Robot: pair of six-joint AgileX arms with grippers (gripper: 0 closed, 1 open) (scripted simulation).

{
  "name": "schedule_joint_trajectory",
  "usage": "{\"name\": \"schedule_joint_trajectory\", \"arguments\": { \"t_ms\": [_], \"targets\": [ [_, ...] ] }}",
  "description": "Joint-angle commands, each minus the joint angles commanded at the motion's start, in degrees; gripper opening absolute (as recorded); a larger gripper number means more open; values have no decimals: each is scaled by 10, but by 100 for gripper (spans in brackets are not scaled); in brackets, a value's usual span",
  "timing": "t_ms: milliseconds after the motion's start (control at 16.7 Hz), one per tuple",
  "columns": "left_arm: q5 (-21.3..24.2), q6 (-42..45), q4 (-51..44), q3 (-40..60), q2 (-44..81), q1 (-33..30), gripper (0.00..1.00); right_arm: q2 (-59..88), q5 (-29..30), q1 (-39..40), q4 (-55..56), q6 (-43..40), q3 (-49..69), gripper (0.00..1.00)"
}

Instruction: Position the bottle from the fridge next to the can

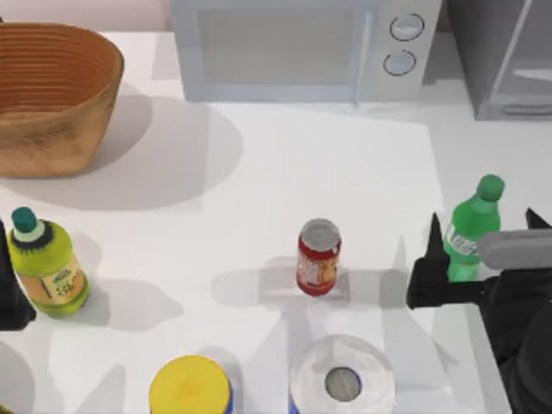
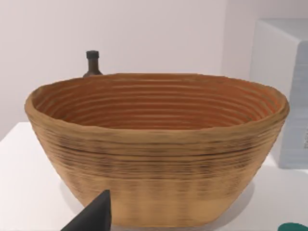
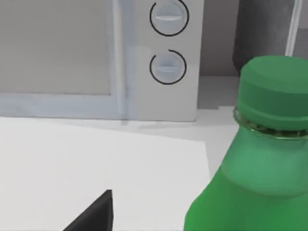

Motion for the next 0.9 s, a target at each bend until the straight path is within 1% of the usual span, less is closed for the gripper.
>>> {"name": "schedule_joint_trajectory", "arguments": {
  "t_ms": [240, 420, 600, 900],
  "targets": [
    [0, 0, 0, 0, 0, 0, 100, -4, -3, -5, -6, 0, 4, 100],
    [0, 0, 0, 0, 0, 0, 100, -58, -20, -25, -55, 1, 22, 100],
    [0, 0, 0, 0, 0, 0, 100, -163, -59, -60, -147, 1, 40, 100],
    [0, 0, 0, 0, 0, 0, 100, -406, -155, -159, -365, -4, 33, 100]
  ]
}}
